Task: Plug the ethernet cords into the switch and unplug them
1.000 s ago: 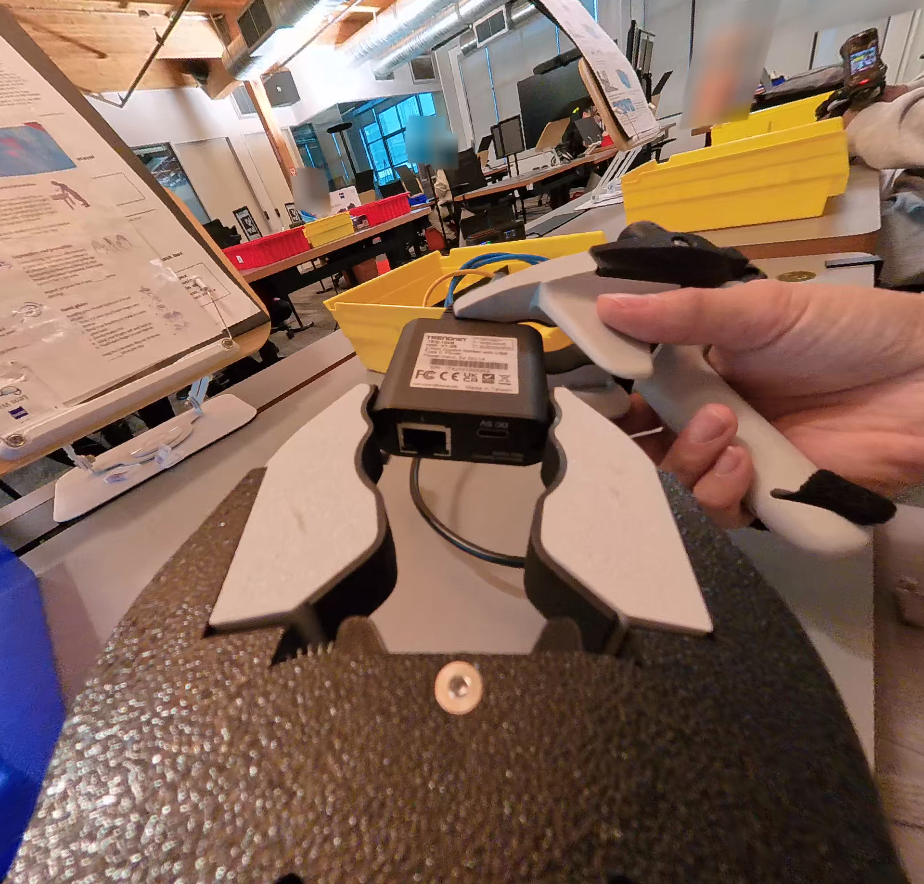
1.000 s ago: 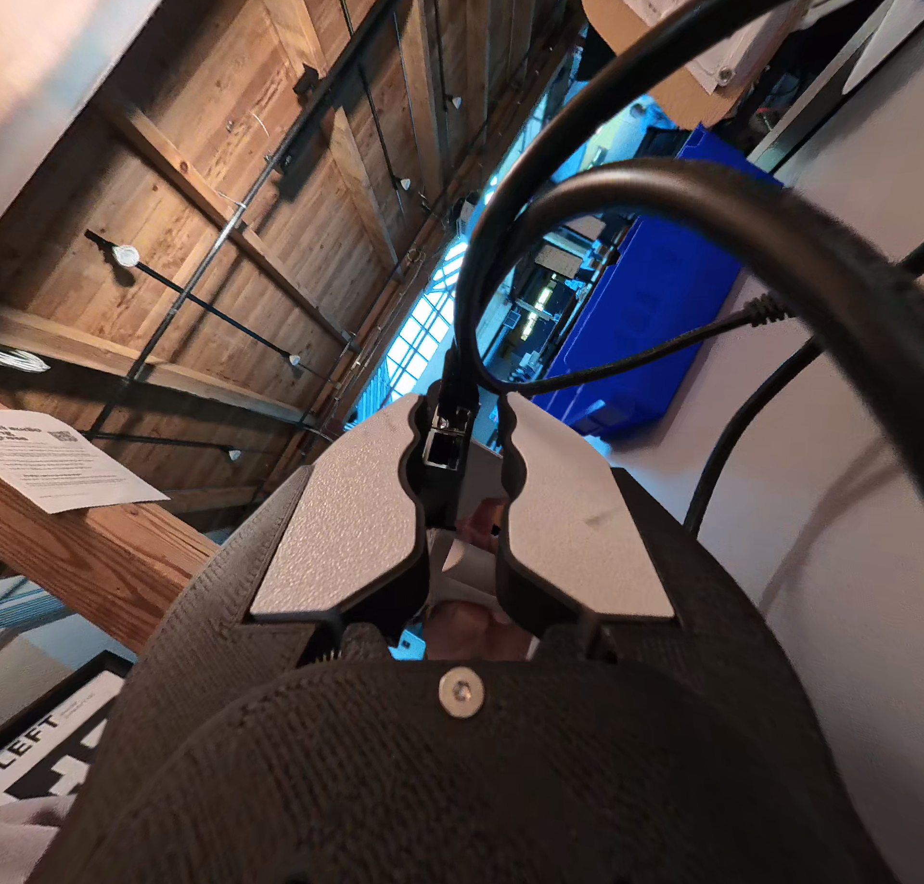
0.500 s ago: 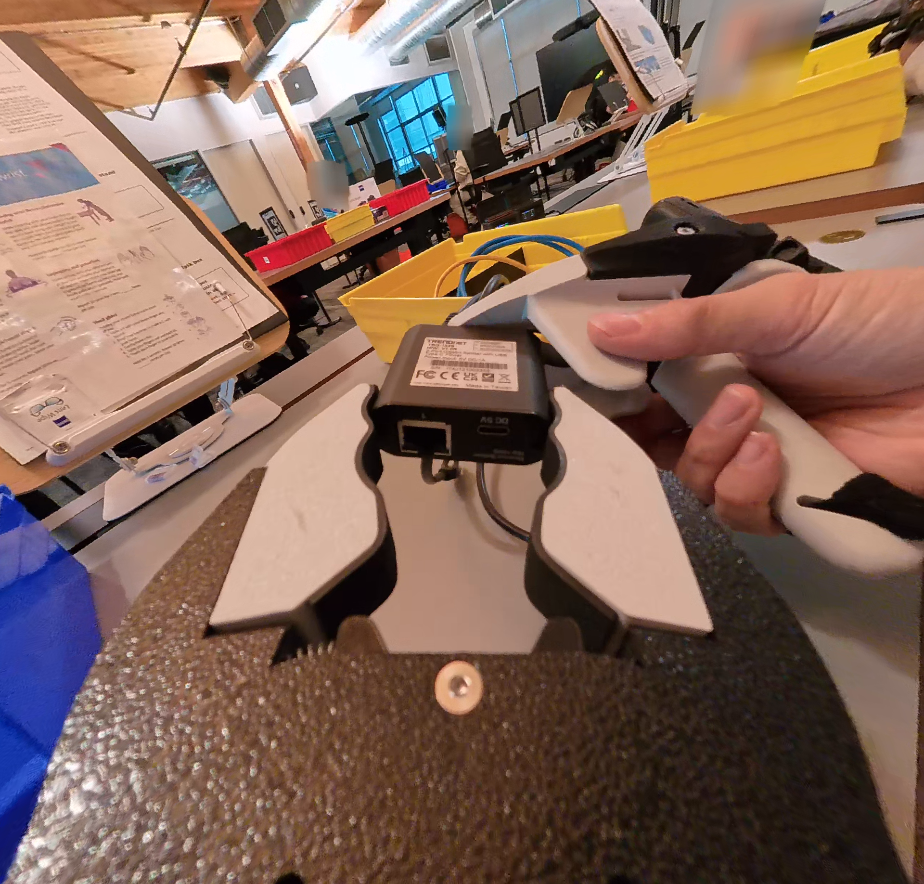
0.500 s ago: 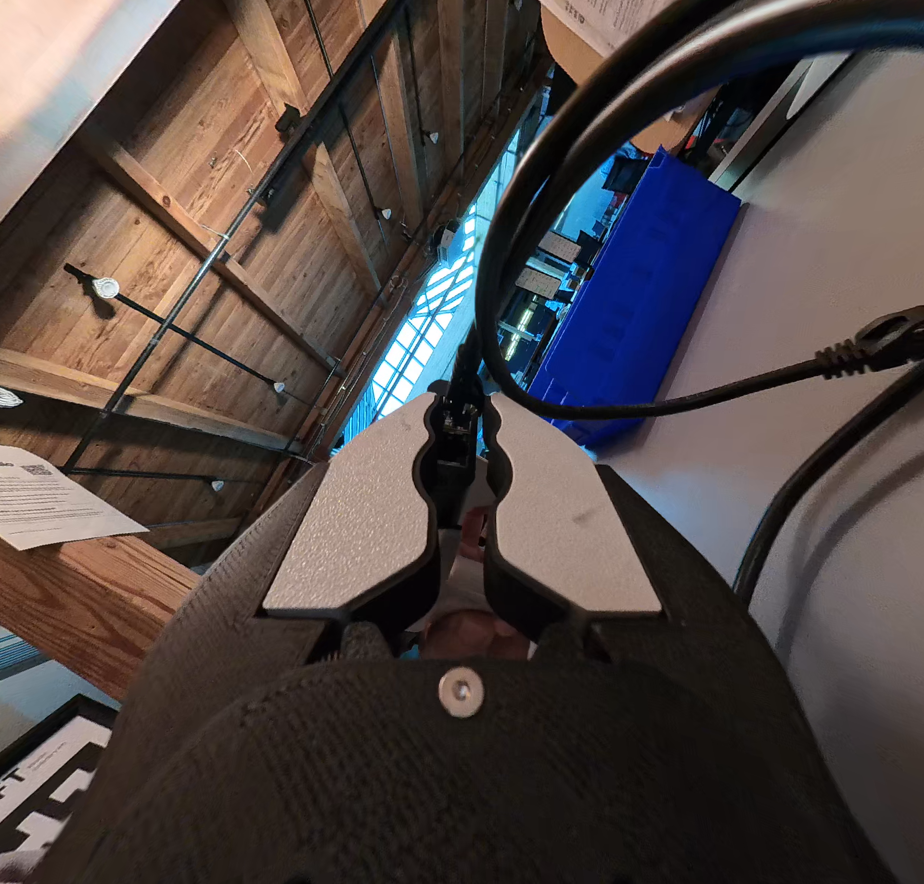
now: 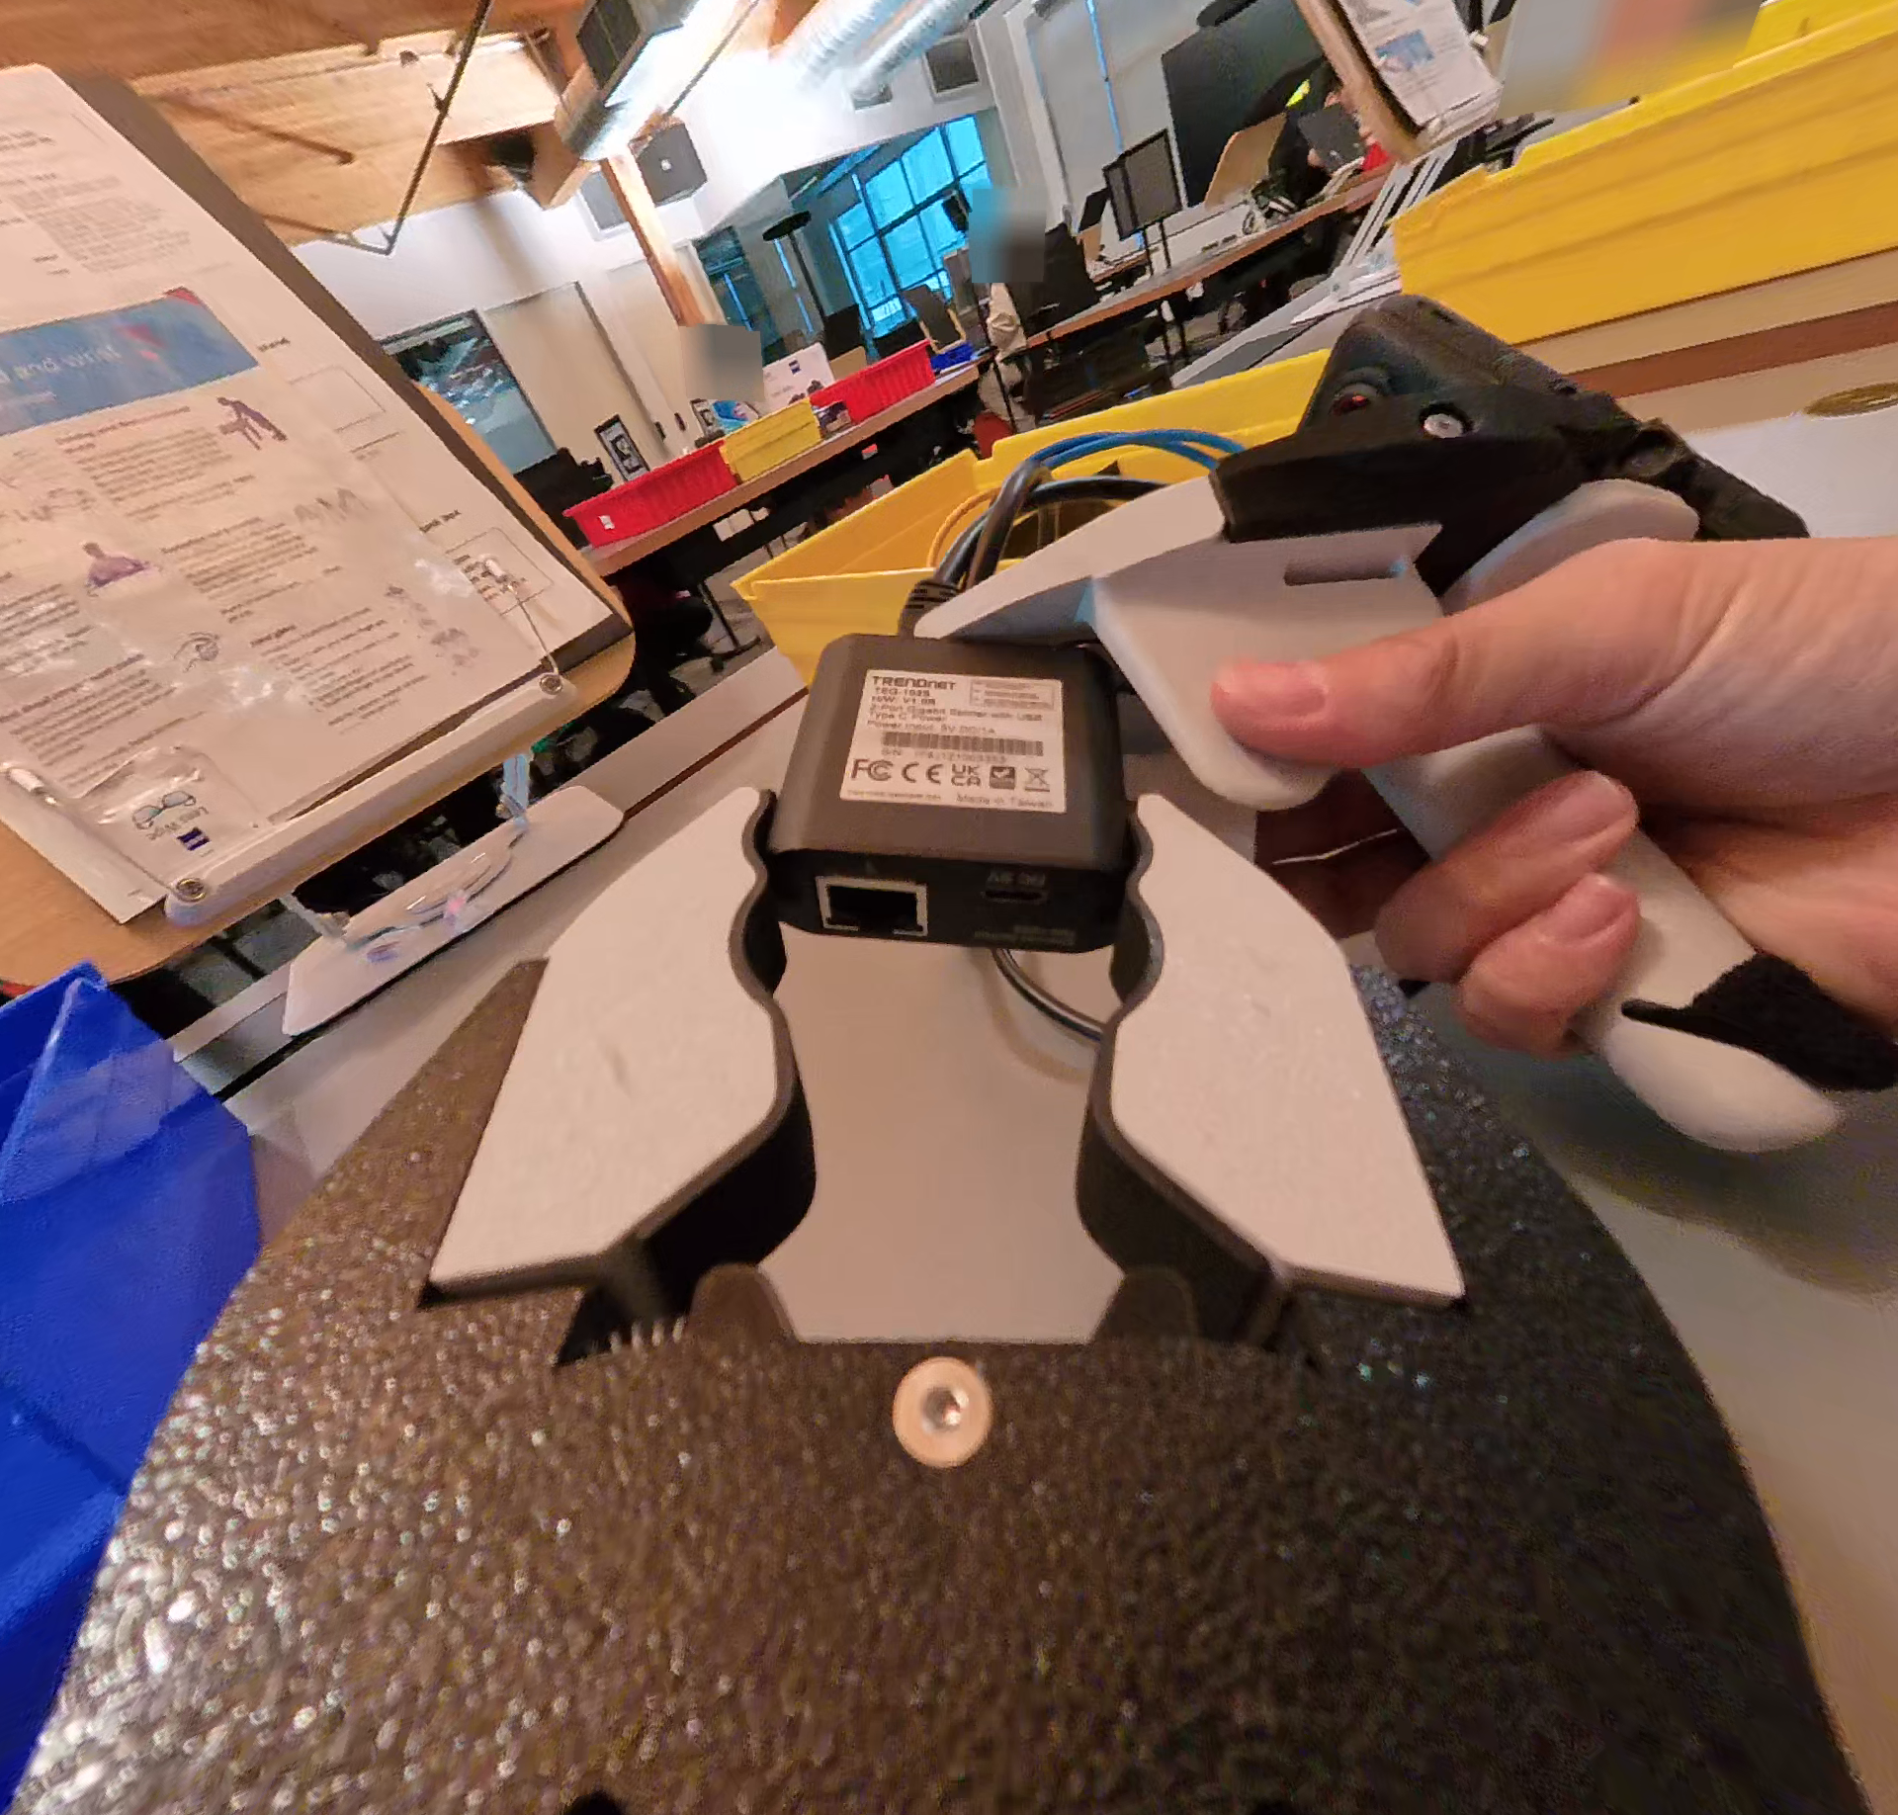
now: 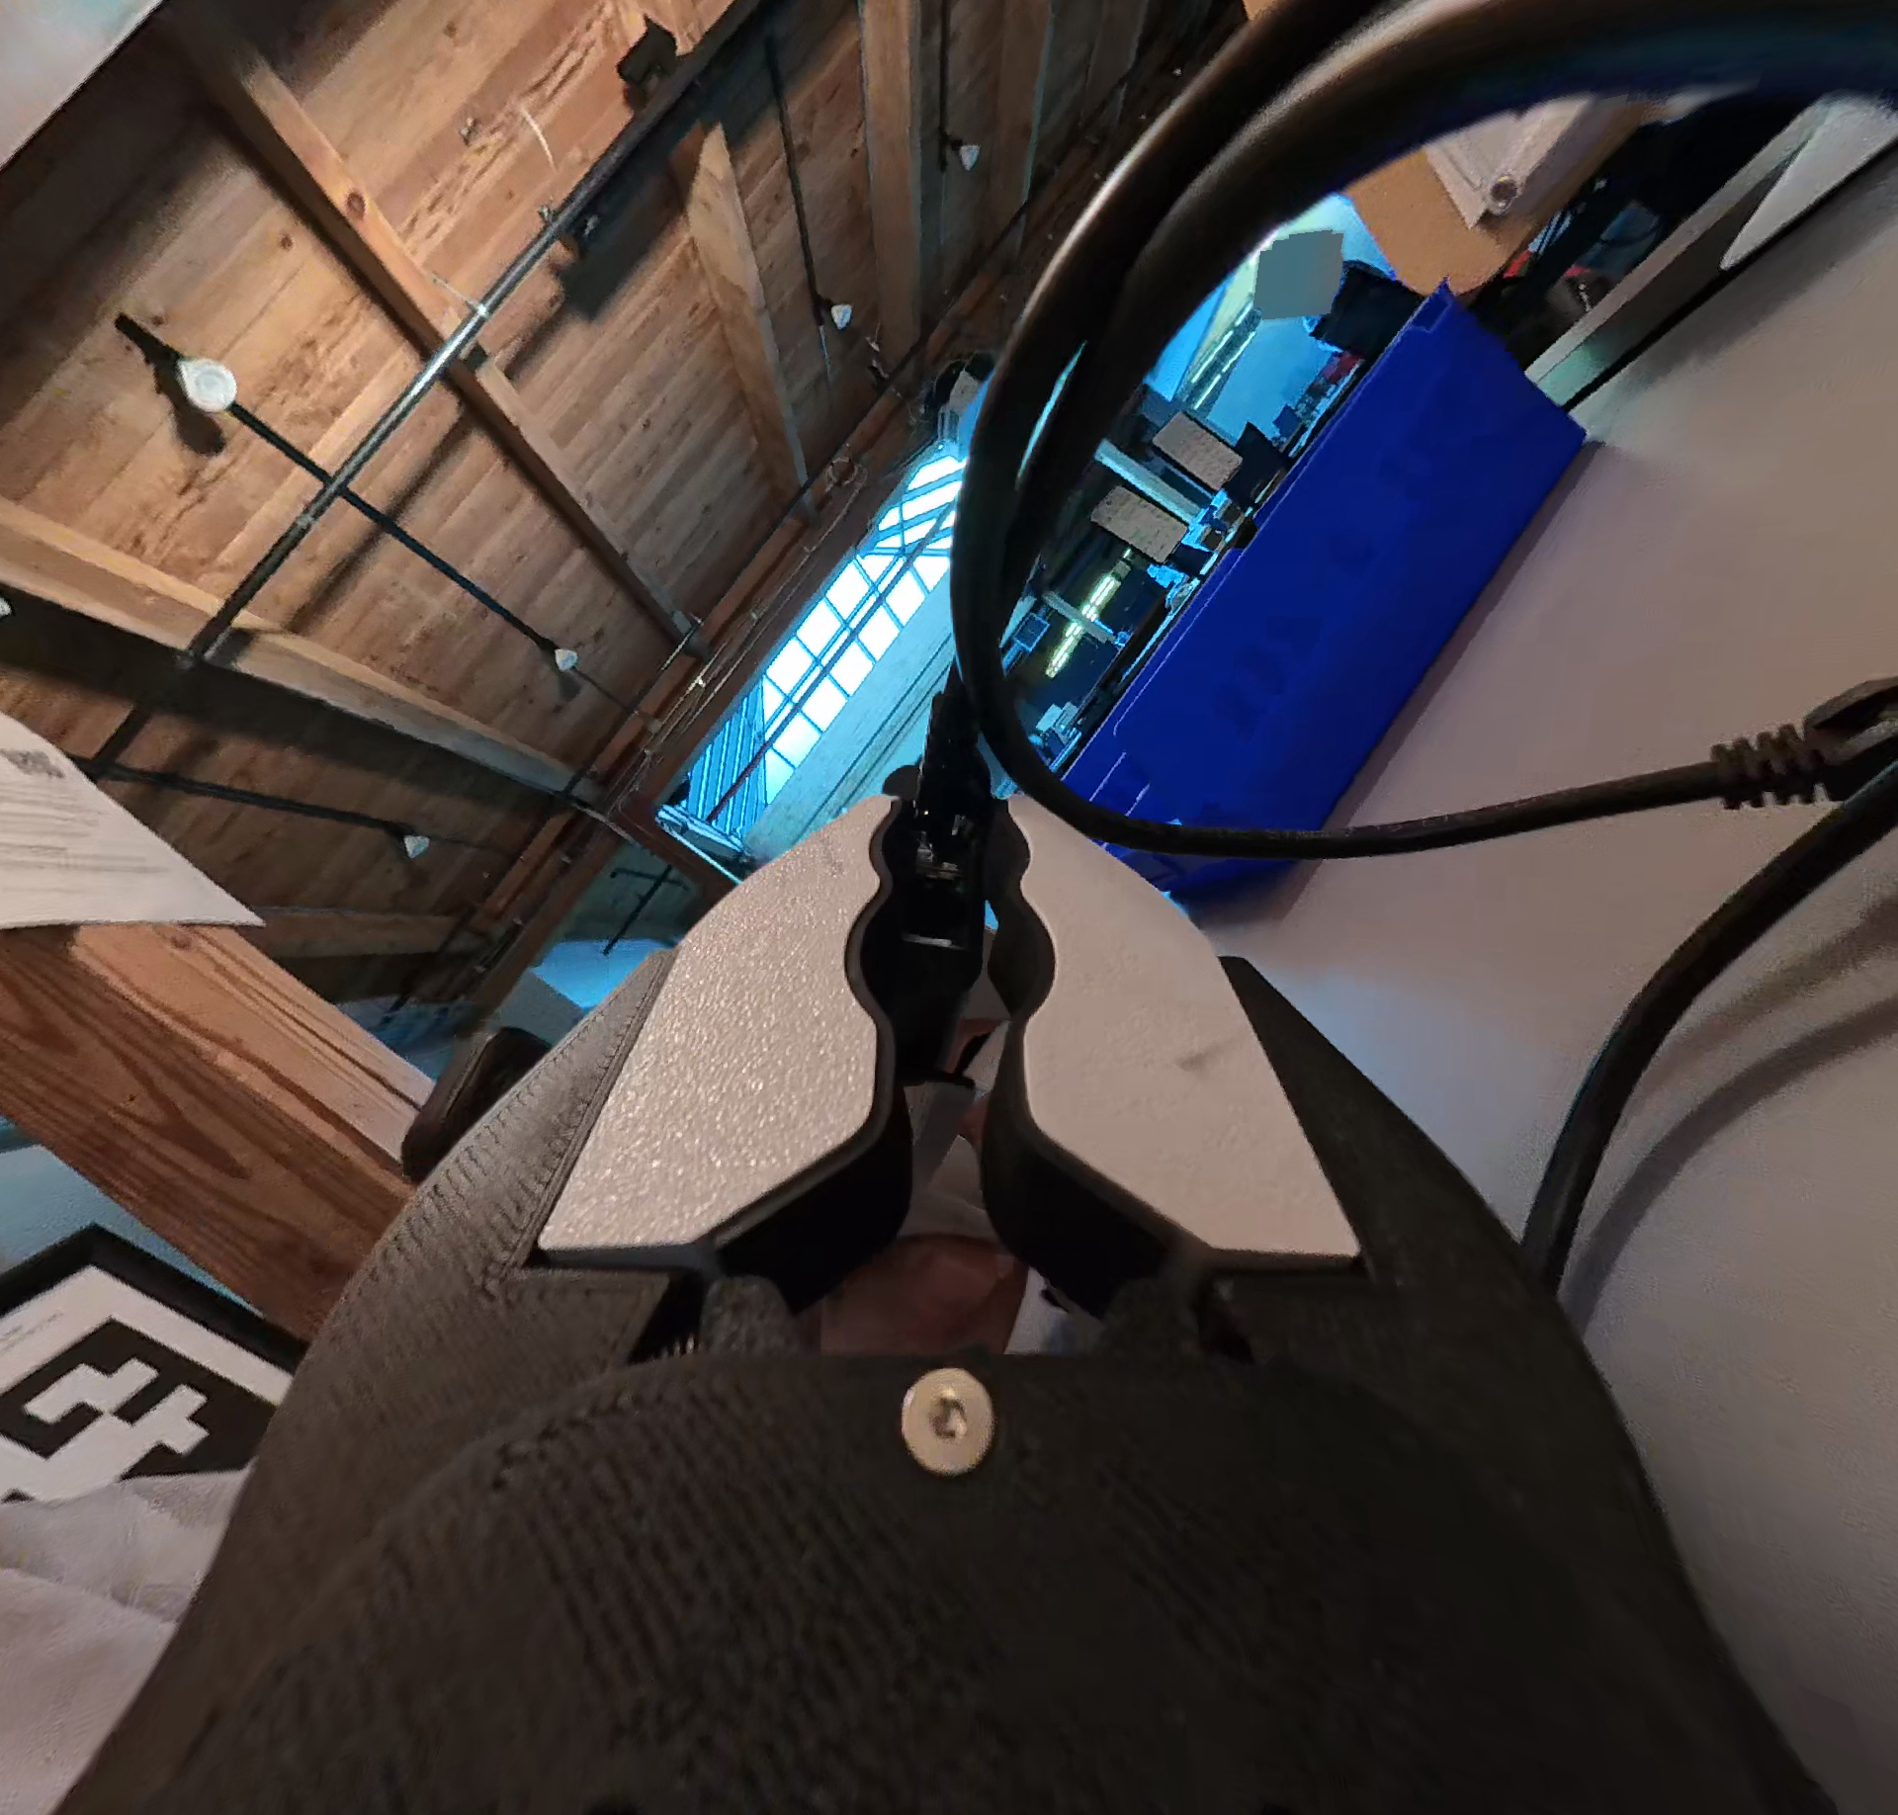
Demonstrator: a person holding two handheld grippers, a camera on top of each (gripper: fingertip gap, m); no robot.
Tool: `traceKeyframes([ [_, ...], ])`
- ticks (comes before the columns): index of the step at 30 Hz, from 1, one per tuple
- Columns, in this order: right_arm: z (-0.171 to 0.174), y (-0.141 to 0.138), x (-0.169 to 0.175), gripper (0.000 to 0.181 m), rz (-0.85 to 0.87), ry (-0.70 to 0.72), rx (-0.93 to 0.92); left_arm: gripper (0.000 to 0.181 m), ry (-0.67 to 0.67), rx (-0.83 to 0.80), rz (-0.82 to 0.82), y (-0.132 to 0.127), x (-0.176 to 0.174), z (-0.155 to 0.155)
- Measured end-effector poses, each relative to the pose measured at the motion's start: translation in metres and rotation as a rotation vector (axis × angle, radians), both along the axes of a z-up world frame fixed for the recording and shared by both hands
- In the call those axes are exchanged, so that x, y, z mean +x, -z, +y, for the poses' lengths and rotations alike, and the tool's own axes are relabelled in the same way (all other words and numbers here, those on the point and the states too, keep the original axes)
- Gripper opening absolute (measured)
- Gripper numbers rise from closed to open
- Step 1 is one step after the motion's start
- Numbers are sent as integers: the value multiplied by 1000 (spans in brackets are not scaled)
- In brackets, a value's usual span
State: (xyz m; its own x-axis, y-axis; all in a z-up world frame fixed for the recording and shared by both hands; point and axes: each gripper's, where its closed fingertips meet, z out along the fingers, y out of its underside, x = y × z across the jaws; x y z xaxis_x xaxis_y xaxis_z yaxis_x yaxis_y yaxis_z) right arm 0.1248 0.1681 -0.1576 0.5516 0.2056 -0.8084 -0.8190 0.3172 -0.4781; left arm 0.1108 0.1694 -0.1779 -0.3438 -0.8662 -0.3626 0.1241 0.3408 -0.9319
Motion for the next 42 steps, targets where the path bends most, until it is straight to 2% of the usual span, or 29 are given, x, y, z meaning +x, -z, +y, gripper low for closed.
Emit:
traceKeyframes([
  [4,-1,-1,-1,14,-83,-14,5,61,-44,23,-30,1,1,-1],
  [9,-3,-7,-1,14,-173,4,-26,62,-41,-43,-28,-4,0,-5],
  [16,-3,-6,-1,13,-129,-13,-12,62,-33,14,-36,-3,-1,-3],
  [23,-5,-11,-3,13,-173,2,-13,62,-17,6,-44,-8,-3,-5],
  [29,-6,-8,-2,13,-128,-19,1,61,-18,8,-35,-5,-2,-6],
  [42,-6,-5,-2,14,-200,27,-55,61,-2,-31,-18,-2,-2,-7],
])
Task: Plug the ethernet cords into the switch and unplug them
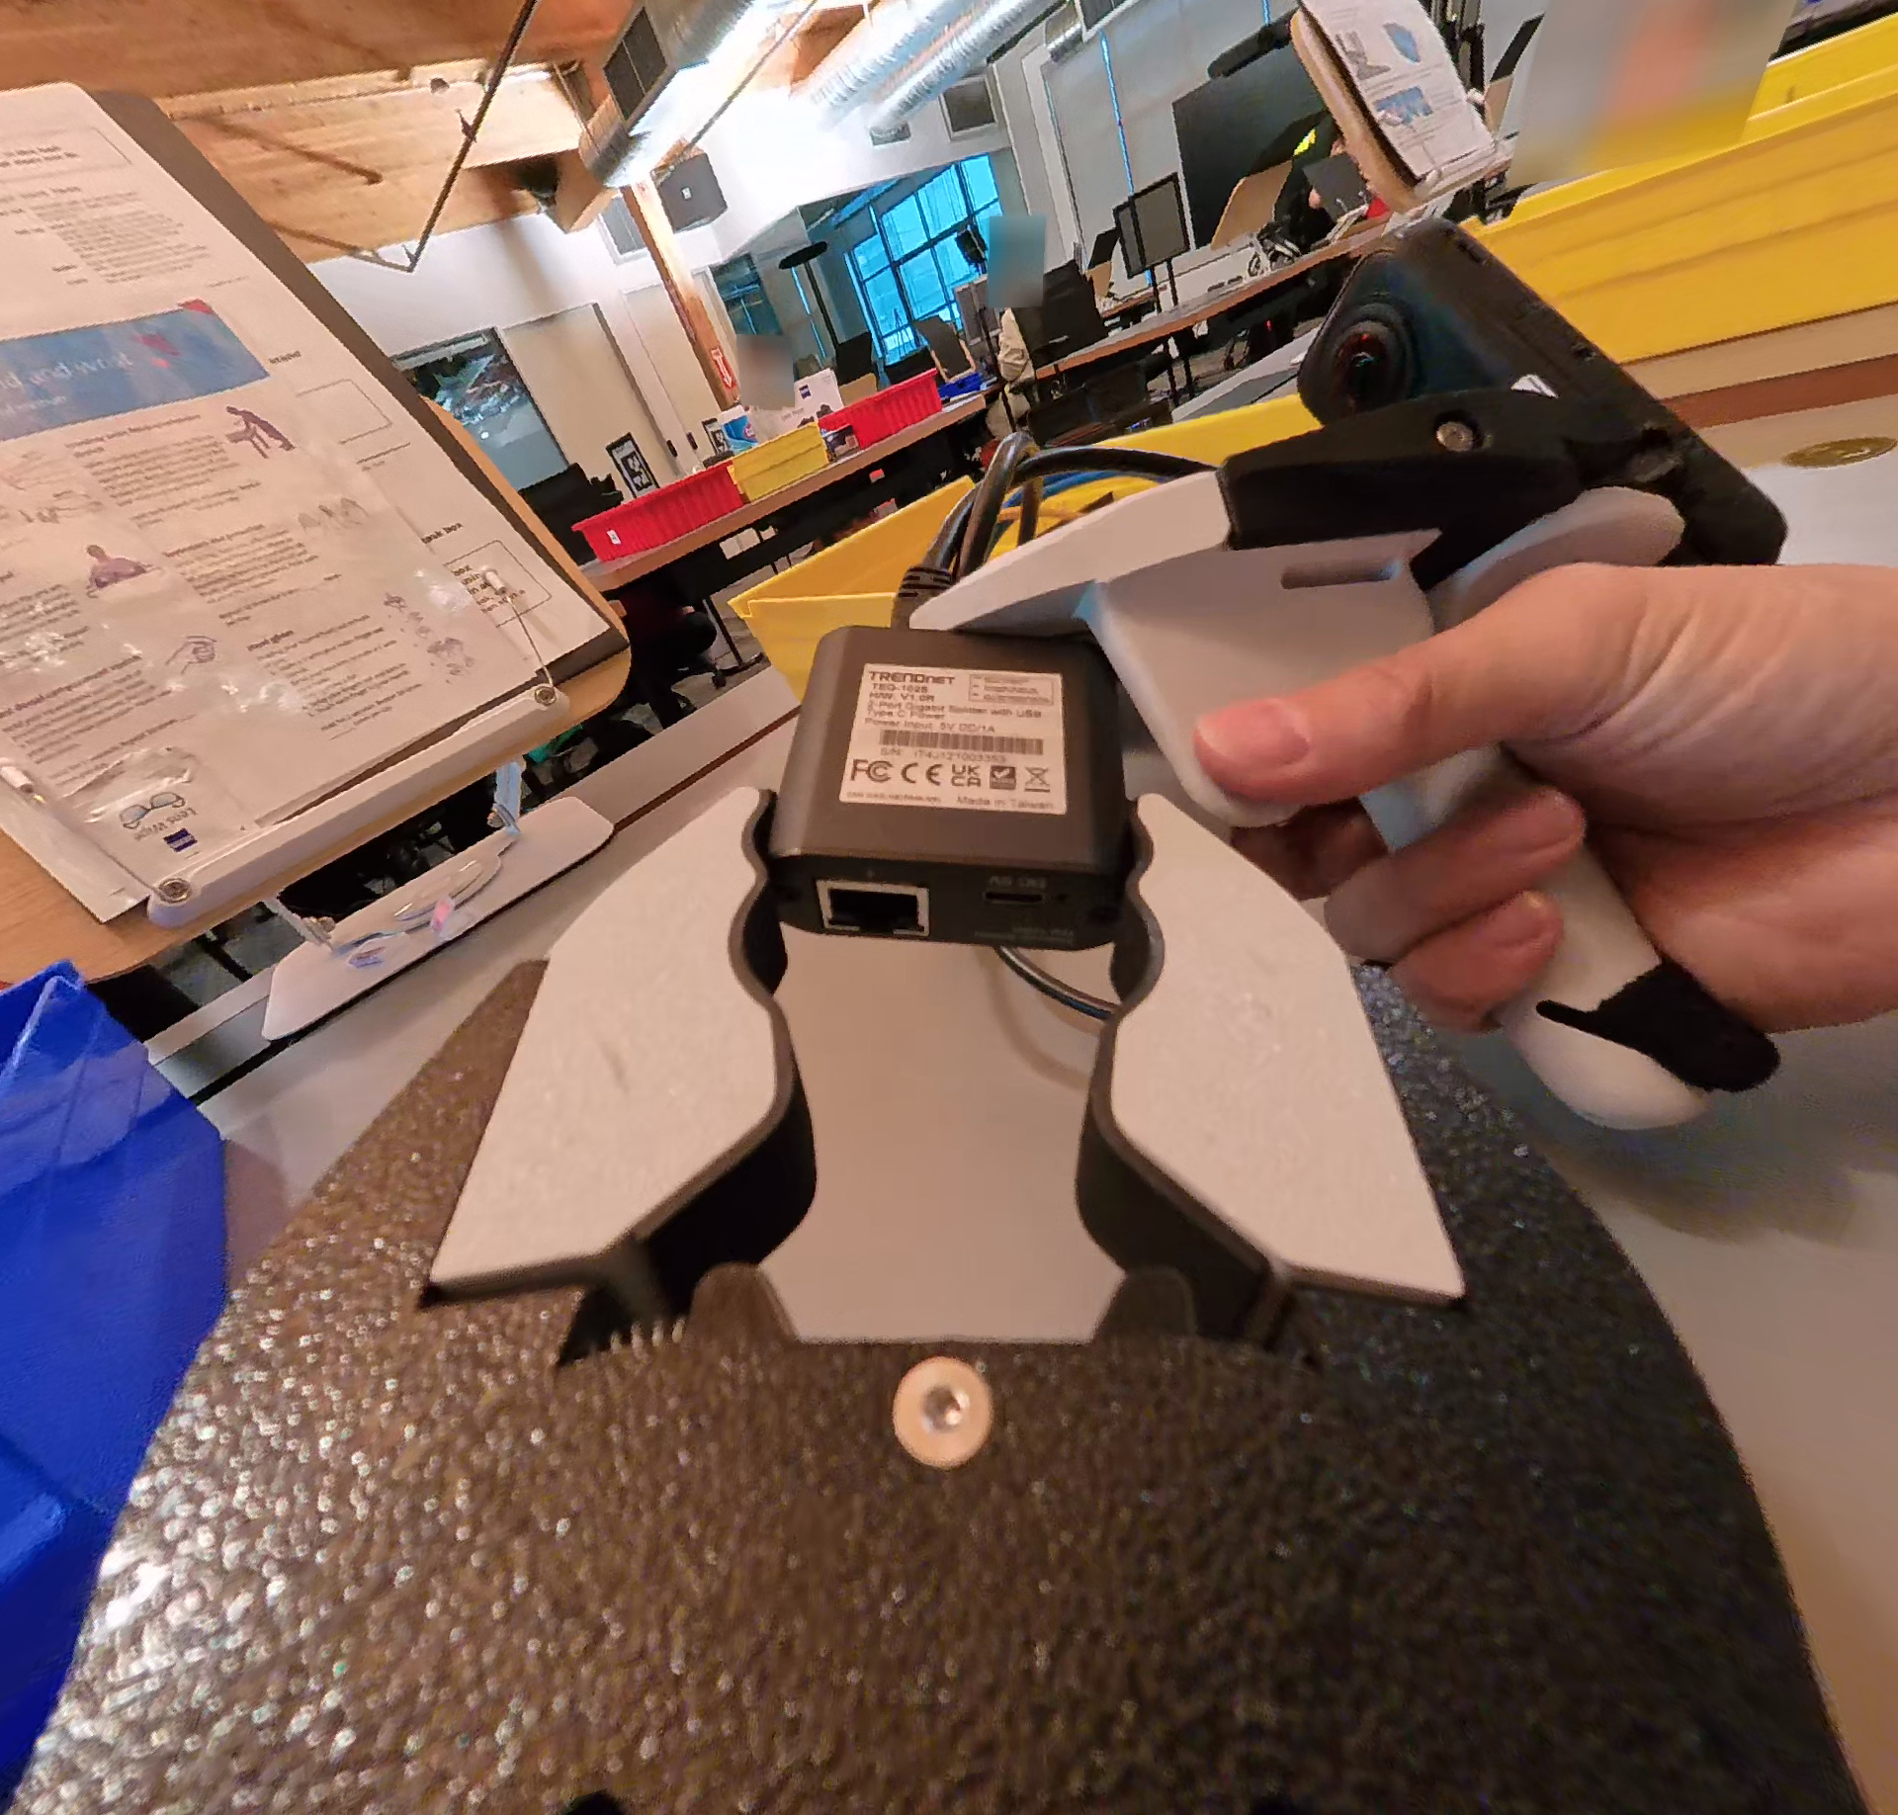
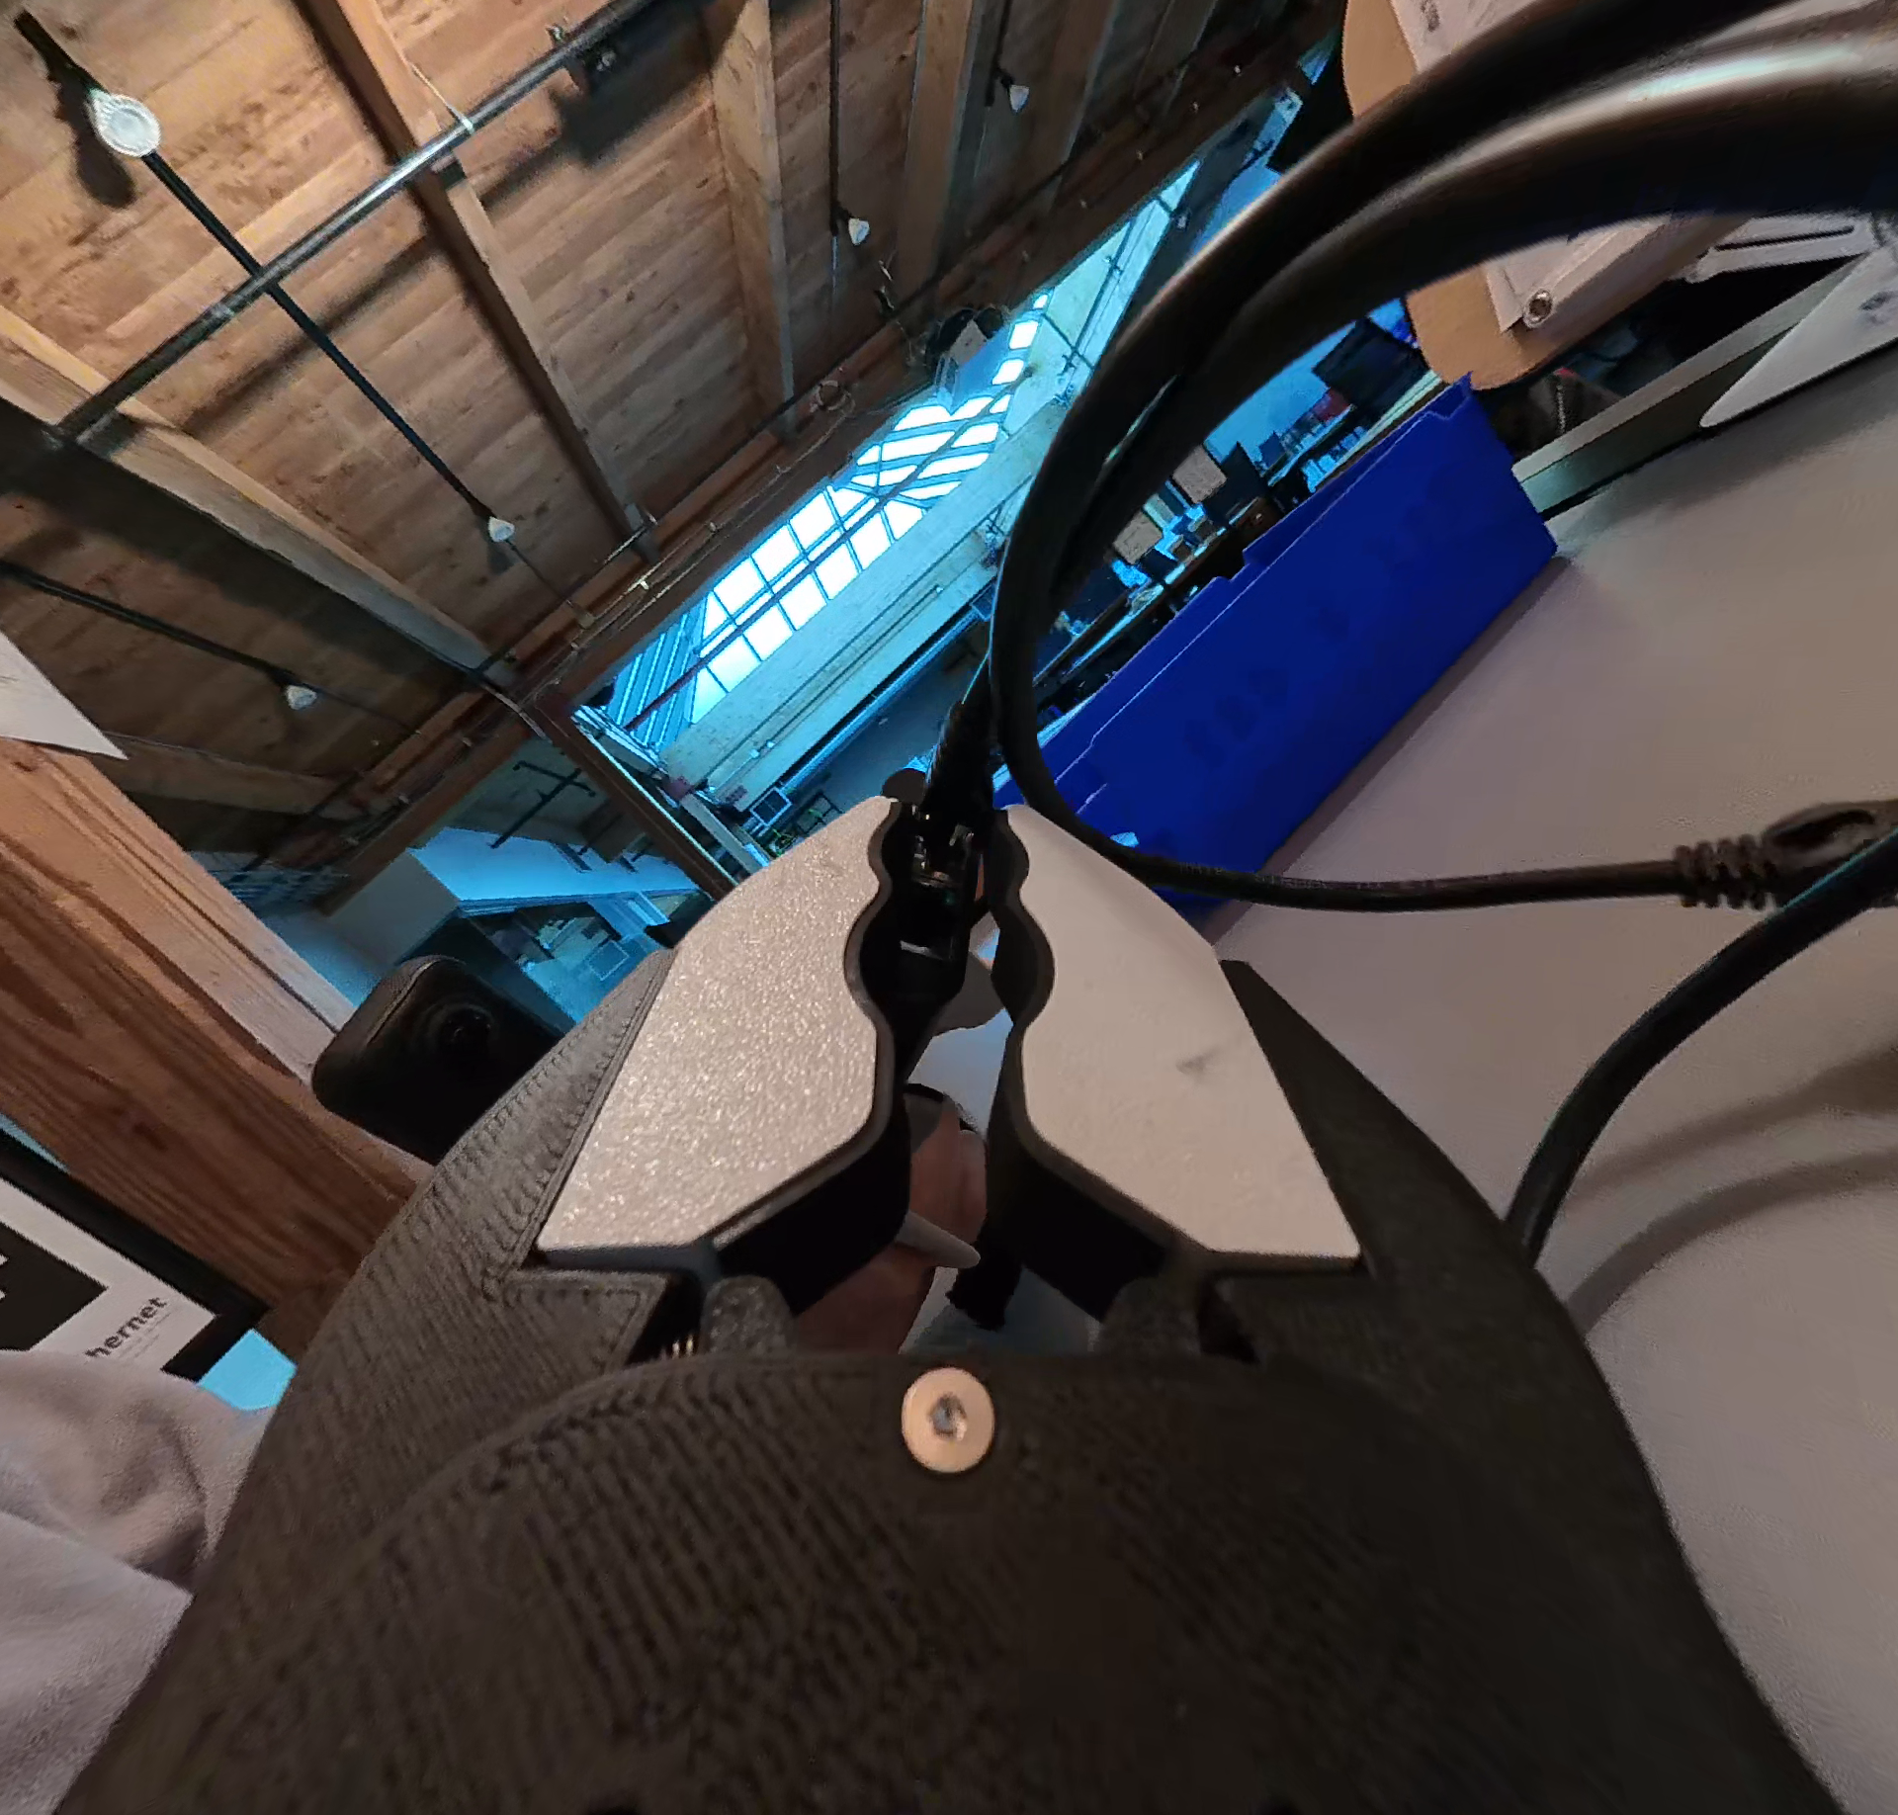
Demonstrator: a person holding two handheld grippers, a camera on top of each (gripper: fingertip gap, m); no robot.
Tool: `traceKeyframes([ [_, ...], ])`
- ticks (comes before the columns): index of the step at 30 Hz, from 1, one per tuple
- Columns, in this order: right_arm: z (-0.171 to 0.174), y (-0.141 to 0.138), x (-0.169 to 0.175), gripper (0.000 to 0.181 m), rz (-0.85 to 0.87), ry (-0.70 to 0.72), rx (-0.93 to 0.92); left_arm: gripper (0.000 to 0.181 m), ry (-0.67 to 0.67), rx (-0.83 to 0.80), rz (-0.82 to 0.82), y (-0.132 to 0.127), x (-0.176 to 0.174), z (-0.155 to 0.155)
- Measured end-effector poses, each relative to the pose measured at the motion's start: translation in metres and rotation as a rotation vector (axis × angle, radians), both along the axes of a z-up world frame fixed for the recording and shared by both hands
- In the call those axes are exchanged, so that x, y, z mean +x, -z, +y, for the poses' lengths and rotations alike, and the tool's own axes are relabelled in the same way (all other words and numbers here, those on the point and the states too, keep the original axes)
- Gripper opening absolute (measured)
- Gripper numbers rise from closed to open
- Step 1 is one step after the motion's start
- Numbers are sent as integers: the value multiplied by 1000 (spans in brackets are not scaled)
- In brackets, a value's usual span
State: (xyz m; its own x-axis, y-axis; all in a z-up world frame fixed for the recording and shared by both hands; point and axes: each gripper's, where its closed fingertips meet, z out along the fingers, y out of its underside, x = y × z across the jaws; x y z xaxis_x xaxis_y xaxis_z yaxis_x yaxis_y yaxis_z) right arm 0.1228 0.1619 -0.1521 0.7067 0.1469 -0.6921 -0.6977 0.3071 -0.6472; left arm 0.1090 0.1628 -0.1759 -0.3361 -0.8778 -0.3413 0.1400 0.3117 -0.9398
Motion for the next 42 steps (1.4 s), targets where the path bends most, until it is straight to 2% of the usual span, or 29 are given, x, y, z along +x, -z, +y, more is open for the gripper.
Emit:
traceKeyframes([
  [5,0,2,-1,13,64,-39,36,61,-18,20,-18,0,0,0],
  [10,0,-4,-2,14,19,-41,28,61,-50,35,-53,-5,0,0],
  [13,0,-1,1,14,6,-16,4,62,-21,-65,-3,-1,2,-2],
  [15,0,-1,0,13,-17,-13,-5,62,-31,-53,-8,-1,2,-2],
  [19,-1,-11,-4,14,-59,-35,26,61,-88,93,-87,-10,-1,0],
  [20,-1,-12,-5,14,-68,-29,20,61,-79,74,-88,-10,-1,0],
  [22,-1,-13,-5,14,-72,-24,16,61,-23,-74,-44,-10,-1,-2],
  [23,-1,-14,-5,13,-65,-19,20,61,-29,-72,-54,-11,-1,-2],
  [27,-1,-18,-7,14,-72,-47,43,62,-126,111,-119,-15,-2,1],
  [31,0,-17,-7,14,-75,-39,45,62,-65,21,-95,-13,-2,0],
  [33,1,-16,-9,13,-15,-104,66,61,-62,41,-113,-12,-4,2],
  [42,4,-20,-9,16,52,-113,123,61,-38,2,-106,-18,-6,2],
])
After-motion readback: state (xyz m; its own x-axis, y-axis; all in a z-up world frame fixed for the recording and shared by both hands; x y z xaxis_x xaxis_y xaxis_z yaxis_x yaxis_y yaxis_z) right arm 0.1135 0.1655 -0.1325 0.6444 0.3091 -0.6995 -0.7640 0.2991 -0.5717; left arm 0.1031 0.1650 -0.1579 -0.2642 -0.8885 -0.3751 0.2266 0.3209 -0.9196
